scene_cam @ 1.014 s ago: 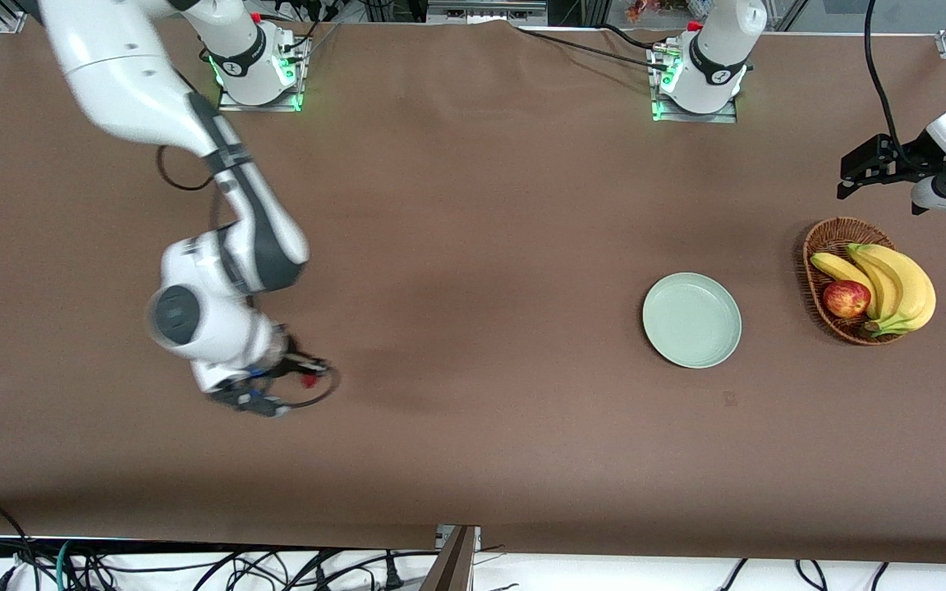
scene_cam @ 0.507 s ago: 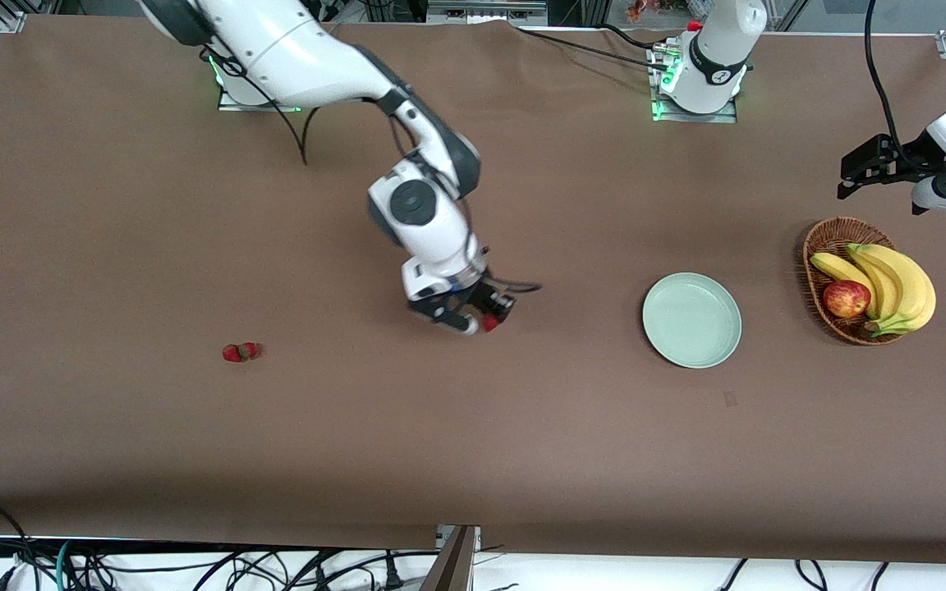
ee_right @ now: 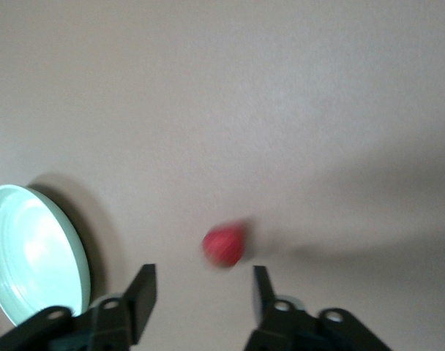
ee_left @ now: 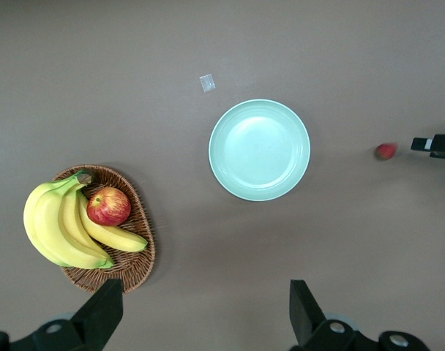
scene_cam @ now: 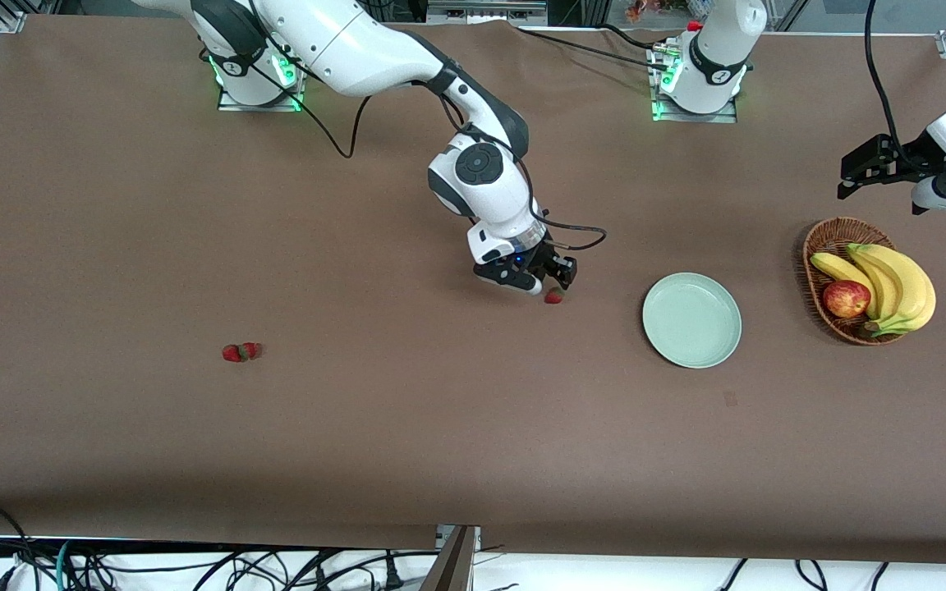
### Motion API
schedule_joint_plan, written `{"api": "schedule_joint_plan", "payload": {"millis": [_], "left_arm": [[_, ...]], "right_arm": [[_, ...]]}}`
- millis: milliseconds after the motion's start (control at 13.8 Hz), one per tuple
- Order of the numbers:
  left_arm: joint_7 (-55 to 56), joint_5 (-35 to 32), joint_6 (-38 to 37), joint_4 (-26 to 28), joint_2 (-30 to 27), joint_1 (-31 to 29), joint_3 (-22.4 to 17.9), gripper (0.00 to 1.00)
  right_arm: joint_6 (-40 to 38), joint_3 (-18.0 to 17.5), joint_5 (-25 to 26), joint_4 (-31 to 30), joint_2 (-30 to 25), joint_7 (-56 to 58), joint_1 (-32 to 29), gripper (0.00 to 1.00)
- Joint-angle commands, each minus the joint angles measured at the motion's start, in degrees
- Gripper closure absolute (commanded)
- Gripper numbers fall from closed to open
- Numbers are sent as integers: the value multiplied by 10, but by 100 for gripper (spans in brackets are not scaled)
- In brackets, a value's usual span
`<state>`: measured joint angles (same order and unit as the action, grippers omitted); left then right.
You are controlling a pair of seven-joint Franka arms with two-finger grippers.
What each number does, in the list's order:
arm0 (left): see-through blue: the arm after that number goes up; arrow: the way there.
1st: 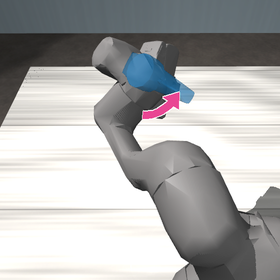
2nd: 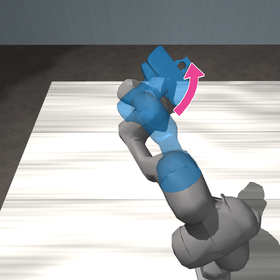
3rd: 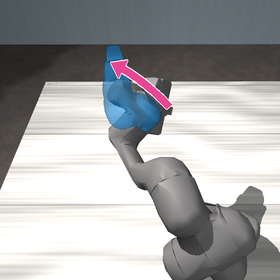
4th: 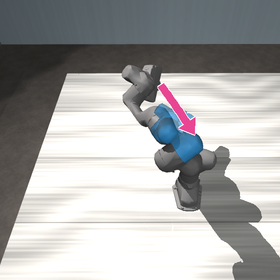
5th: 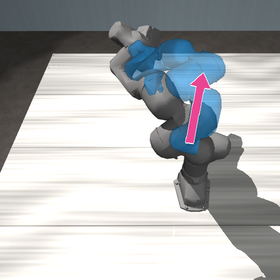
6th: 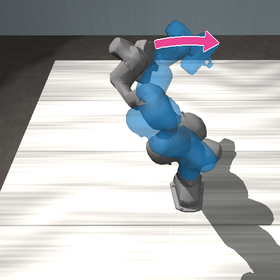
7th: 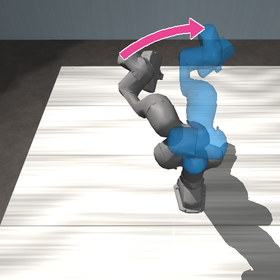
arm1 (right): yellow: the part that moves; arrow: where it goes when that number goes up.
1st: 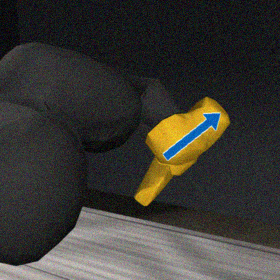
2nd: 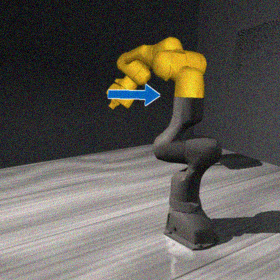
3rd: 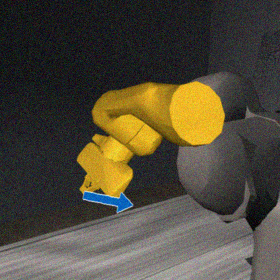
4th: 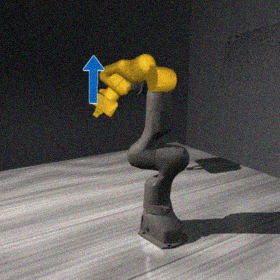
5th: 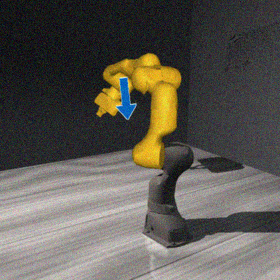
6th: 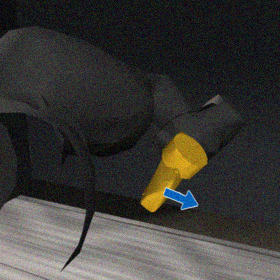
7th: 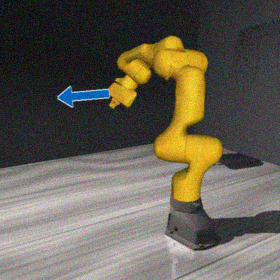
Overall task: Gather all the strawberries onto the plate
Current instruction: 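Carry the strawberry toward the green plate and open the right gripper, then grasp the strawberry with the left gripper while the right gripper returns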
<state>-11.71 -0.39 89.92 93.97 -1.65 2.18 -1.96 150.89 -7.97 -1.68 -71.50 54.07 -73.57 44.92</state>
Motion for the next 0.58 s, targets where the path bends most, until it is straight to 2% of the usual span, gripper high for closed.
{"api": "schedule_joint_plan", "payload": {"millis": [0,290,507], "left_arm": [[-2,8,-10,-16,6,-1,5,0],[-7,14,-8,-20,14,4,5,0],[-6,21,-8,-21,67,26,13,0]], "right_arm": [[-8,14,-1,28,1,0,-9,0],[-69,15,2,29,-35,60,-89,0],[-154,14,0,28,-48,187,-162,0]]}}
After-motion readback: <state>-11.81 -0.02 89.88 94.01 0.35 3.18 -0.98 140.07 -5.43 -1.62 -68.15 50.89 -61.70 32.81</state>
